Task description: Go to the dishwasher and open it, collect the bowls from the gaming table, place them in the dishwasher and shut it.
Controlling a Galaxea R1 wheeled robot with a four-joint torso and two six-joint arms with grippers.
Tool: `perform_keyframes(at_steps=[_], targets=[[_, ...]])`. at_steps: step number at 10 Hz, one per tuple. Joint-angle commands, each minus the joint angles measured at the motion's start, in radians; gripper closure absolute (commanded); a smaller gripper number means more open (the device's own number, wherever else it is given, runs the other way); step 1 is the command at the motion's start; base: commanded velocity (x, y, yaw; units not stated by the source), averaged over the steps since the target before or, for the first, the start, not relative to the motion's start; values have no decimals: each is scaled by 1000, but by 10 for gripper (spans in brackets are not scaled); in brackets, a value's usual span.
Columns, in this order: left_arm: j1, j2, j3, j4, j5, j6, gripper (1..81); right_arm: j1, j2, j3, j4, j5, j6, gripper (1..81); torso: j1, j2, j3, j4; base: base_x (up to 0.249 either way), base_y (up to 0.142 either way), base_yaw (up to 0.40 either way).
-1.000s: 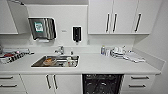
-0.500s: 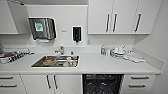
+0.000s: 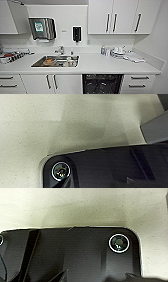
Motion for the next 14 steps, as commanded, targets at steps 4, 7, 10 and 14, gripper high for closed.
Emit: perform_keyframes(at_steps=[4,7,10,14], targets=[[-50,39,-70,1,57,2,10,52,30,-31,-13,-57,5,10,-99,151,0,0,0,0,0],[-56,45,-74,3,57,2,10,58,65,-56,-11,-76,5,10,-169,260,0,0,0,0,0],[-56,48,-76,12,57,2,10,52,76,-68,-23,-103,-9,10,-238,367,0,0,0,0,0],[-56,49,-88,11,57,2,10,52,73,-65,-20,-94,-6,10,-331,512,49,0,0,0,0]])
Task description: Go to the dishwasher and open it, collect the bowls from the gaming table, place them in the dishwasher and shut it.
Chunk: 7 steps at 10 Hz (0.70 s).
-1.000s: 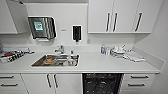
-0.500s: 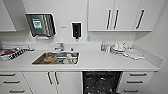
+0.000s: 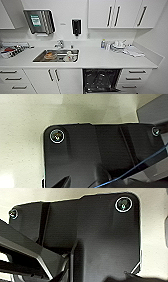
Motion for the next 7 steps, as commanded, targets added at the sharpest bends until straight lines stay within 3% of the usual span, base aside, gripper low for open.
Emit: perform_keyframes(at_steps=[1,6,7], targets=[[-37,-8,-6,8,46,2,10,36,-5,-1,-14,-38,-1,10,-62,96,64,0,0,0,0],[-37,-8,-6,9,46,2,10,36,-8,-6,-14,-36,-2,10,-175,270,139,0,0,0,0],[-37,-8,-6,8,46,2,10,38,-8,-6,-14,-35,-2,10,-200,308,104,0,0,0,0]])
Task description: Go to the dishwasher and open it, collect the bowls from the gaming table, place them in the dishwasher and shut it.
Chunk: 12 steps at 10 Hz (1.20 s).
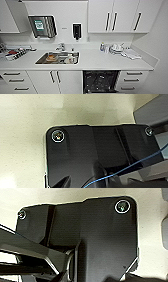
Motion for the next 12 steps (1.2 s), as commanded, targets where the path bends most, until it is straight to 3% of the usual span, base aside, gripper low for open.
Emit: perform_keyframes(at_steps=[1,3,4,5,6,9,10,11,12], targets=[[-34,-8,2,7,47,2,10,34,-7,-3,-12,-43,-2,10,-63,97,0,0,0,0,0],[-32,-8,0,6,47,2,10,34,-7,0,-13,-43,-2,10,-107,166,7,0,0,0,0],[-34,-8,0,6,47,2,10,35,-6,0,-13,-43,-2,10,-131,202,89,0,0,0,0],[-34,-8,0,6,47,2,10,35,-7,0,-12,-43,-2,10,-214,330,201,0,0,0,0],[-34,-7,0,6,47,2,10,35,-7,-1,-12,-43,-2,10,-170,263,125,0,0,0,0],[-34,-8,0,6,47,2,10,37,-6,0,-12,-43,-2,10,-233,359,201,0,0,0,0],[-34,-8,0,6,47,4,10,37,-6,0,-12,-45,-2,10,-259,399,162,0,0,0,0],[-32,-8,0,6,47,2,10,37,-6,0,-12,-48,-2,10,-276,422,180,0,0,0,0],[-32,-8,0,4,47,4,10,37,-6,0,-13,-48,-4,10,-229,348,186,0,0,0,0]])
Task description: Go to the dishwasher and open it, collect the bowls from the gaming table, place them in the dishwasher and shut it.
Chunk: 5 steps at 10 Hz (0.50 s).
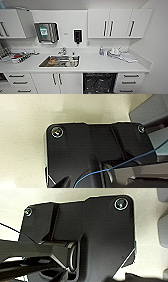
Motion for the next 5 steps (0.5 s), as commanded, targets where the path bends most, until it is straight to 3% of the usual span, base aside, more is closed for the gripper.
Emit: perform_keyframes(at_steps=[1,3,4,5], targets=[[-44,-7,1,4,42,4,10,45,-6,0,-13,-41,-4,10,1,-2,0,0,0,0,0],[-42,-5,1,6,42,4,10,47,-7,0,-13,-41,-7,10,-12,16,5,0,0,0,0],[-42,-5,1,9,42,4,10,45,-7,0,-10,-41,-6,10,-76,115,5,0,0,0,0],[-42,-4,2,9,42,4,10,46,-7,0,-10,-41,-6,10,-78,114,5,0,0,0,0]])
